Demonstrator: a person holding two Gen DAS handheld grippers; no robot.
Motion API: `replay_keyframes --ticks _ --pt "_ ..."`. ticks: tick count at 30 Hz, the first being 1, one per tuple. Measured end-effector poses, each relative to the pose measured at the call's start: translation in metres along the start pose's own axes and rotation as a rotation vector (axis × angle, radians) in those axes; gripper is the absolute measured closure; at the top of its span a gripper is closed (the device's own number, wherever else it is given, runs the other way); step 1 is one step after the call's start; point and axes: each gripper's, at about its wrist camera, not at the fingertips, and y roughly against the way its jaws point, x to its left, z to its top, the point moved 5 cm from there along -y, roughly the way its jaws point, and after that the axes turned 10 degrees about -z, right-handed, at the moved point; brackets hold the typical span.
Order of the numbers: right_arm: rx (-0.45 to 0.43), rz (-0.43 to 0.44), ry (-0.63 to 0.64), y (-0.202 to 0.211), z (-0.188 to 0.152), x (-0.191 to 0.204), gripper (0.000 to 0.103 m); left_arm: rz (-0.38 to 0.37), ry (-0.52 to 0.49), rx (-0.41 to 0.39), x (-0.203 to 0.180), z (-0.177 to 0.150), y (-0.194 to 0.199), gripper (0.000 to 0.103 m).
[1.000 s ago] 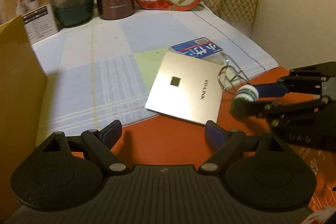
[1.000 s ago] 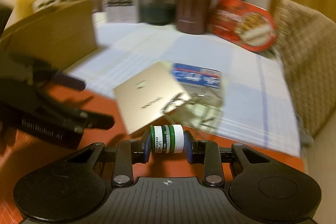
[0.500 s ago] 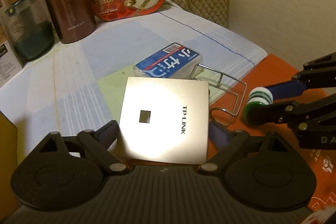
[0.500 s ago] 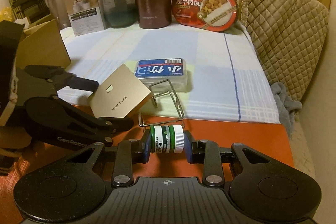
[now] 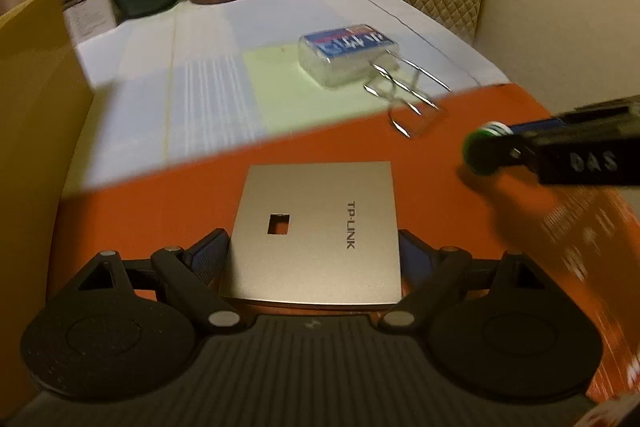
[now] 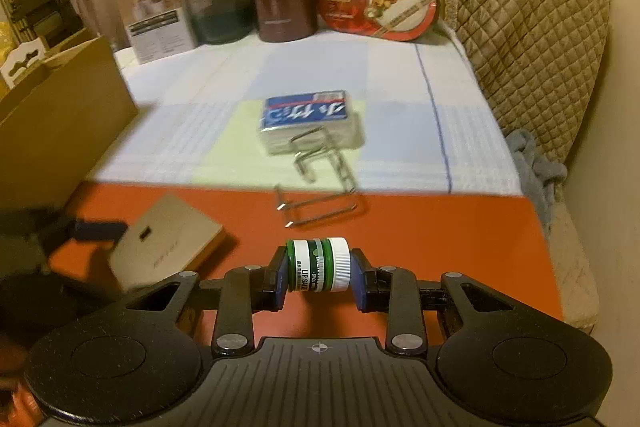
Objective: Organize rigid objects
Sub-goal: 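Grasp the TP-Link router with the left tool while the right tool lifts the bottle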
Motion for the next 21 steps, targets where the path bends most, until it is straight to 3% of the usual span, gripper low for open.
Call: replay_keyframes --ticks 6,17,21 --pt "0.014 0.011 -0.033 0.017 -0.024 0.013 0.075 -0.012 -0.052 -0.037 -0.006 -0.023 0.015 0.013" --pt "0.014 -0.026 -0.094 0.017 -0.028 0.007 0.075 -0.043 -0.086 -0.041 -0.002 -0.020 0.010 0.012" --pt "0.003 -0.031 -0.107 0.019 -0.028 0.005 0.075 -0.038 -0.074 -0.046 -0.004 -0.020 0.012 0.018"
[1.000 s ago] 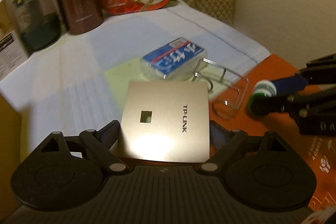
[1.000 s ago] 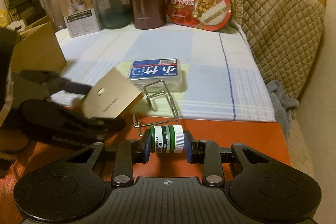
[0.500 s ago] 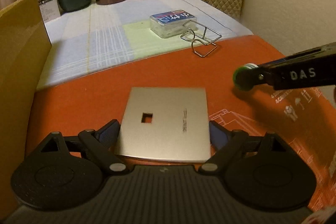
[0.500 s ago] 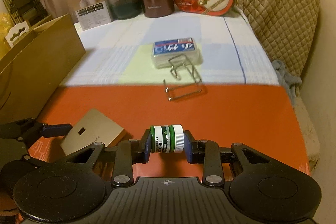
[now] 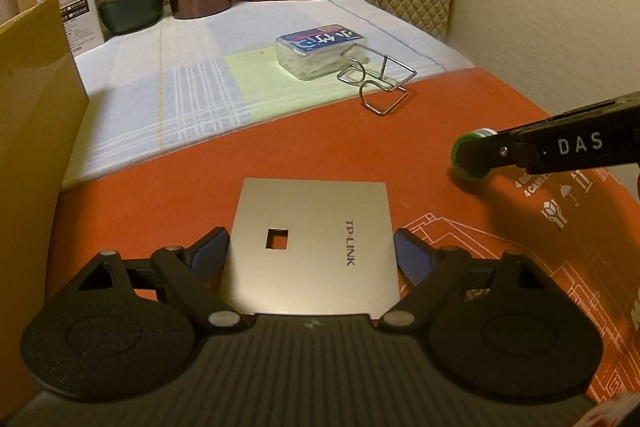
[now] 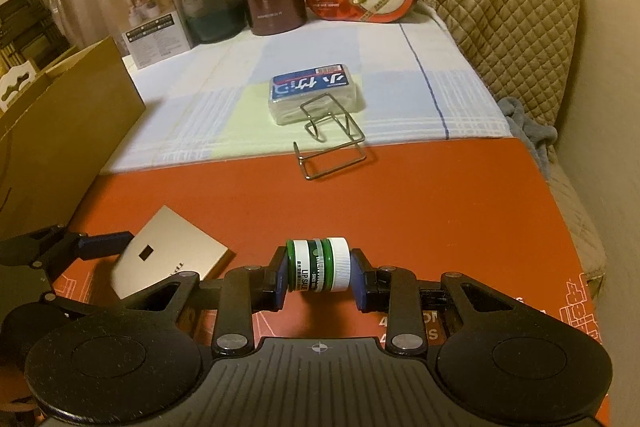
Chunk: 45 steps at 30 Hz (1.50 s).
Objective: Organize rigid objects
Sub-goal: 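Grasp the TP-Link router with the left tool while the right tool lifts the bottle, then carry the router and green-and-white bottle over the cardboard box with both tools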
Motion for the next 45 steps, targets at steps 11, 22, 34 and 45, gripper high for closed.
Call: replay_keyframes --ticks 11,22,34,45 --pt "-0.043 -0.014 -0.040 0.018 -0.002 -0.001 0.075 0.025 0.068 -0.001 -0.018 -0.014 0.036 0.018" --pt "-0.046 -0.017 -0.039 0.076 -0.037 0.030 0.075 0.055 0.146 -0.054 -0.018 -0.019 0.115 0.018" --pt "-0.107 -0.007 0.027 0.148 -0.029 0.072 0.075 0.047 0.154 -0.138 -0.022 -0.008 0.197 0.018" --pt "-0.152 0.005 0.082 0.183 -0.026 0.105 0.075 0.076 0.172 -0.199 -0.013 -0.015 0.251 0.018"
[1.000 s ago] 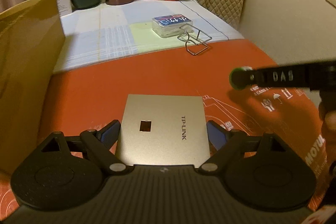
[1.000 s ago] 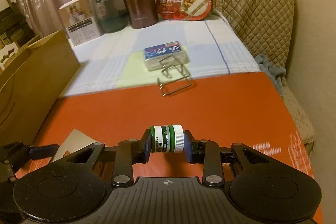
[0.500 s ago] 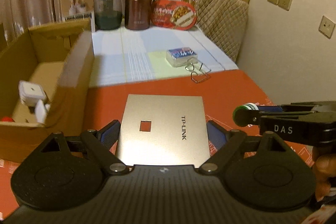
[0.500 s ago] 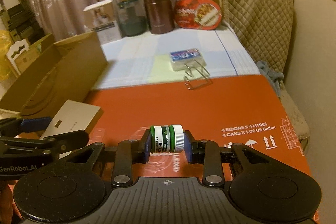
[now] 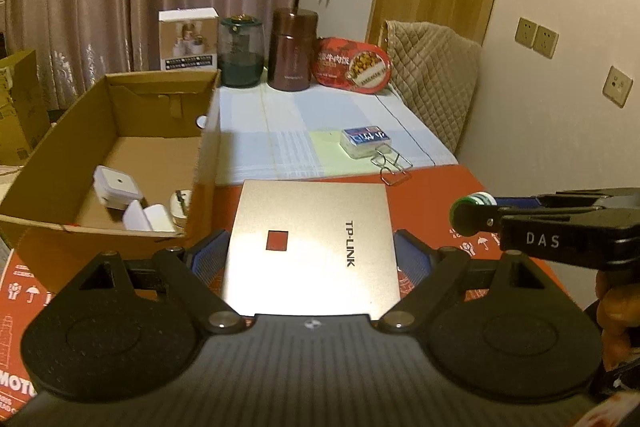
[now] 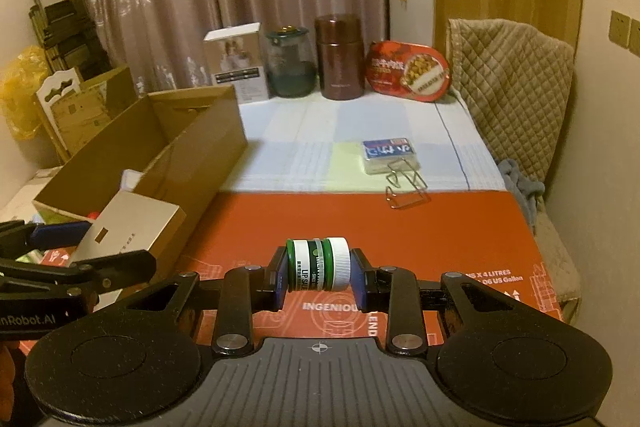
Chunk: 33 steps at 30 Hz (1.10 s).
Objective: Organize rigid objects
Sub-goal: 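Carry the router and green-and-white bottle over the cardboard box with both tools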
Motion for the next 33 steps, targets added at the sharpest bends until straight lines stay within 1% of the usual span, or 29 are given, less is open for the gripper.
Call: replay_keyframes --ticks 11,17,21,26,33 --pt "-0.021 0.028 0.033 0.009 0.006 0.024 0.075 0.032 0.020 -0.030 0.017 0.004 0.028 0.018" --pt "-0.015 0.041 0.050 0.004 0.007 0.036 0.075 0.047 0.031 -0.041 0.029 0.008 0.035 0.018" --pt "-0.005 0.066 0.050 -0.002 0.011 0.045 0.075 0.056 0.035 -0.056 0.041 0.017 0.042 0.018" --pt "-0.010 0.124 0.064 -0.010 0.028 0.069 0.075 0.098 0.041 -0.072 0.072 0.030 0.052 0.018" --pt "-0.016 0.224 0.098 -0.034 0.063 0.119 0.075 0.197 0.025 -0.057 0.136 0.054 0.054 0.018"
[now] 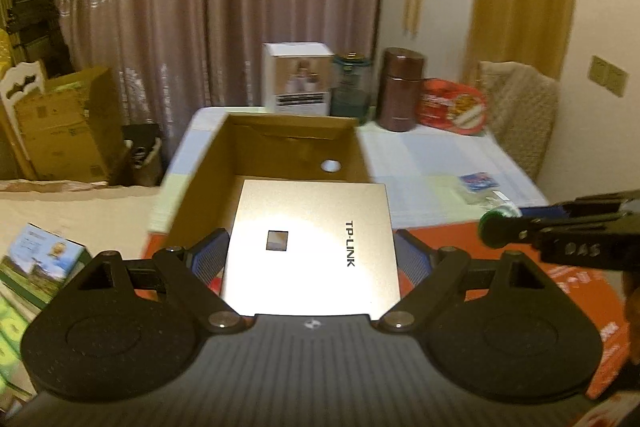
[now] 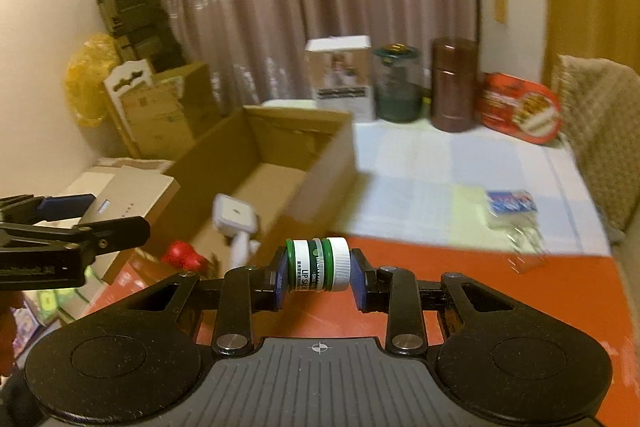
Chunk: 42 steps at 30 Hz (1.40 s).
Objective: Organize rigid objects
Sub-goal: 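Carry the router and green-and-white bottle over the cardboard box with both tools, then lower the router and bottle into the box and open both tools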
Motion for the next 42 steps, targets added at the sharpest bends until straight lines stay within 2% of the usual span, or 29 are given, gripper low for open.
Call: replay_keyframes --ticks 5,9,13,26,33,42 --pt "0.009 0.038 0.024 -0.035 0.028 0.023 0.075 0.060 -0.008 0.019 0.047 0.018 -0.021 0.018" --pt "0.025 0.077 0.002 -0.067 0.049 0.032 0.075 0.064 0.003 0.038 0.073 0.028 -0.043 0.018" --pt "0.046 0.079 -0.006 -0.092 0.063 0.036 0.075 0.060 -0.006 0.061 0.086 0.027 -0.065 0.018" --pt "0.104 0.068 -0.002 -0.141 0.065 0.043 0.075 0.036 -0.044 0.111 0.090 0.013 -0.104 0.018" --pt "0.119 0.065 -0.013 -0.149 0.059 0.043 0.075 0.011 -0.045 0.129 0.089 0.010 -0.114 0.017" --pt "0.122 0.065 -0.023 -0.148 0.058 0.040 0.075 0.023 -0.042 0.098 0.090 0.012 -0.106 0.017"
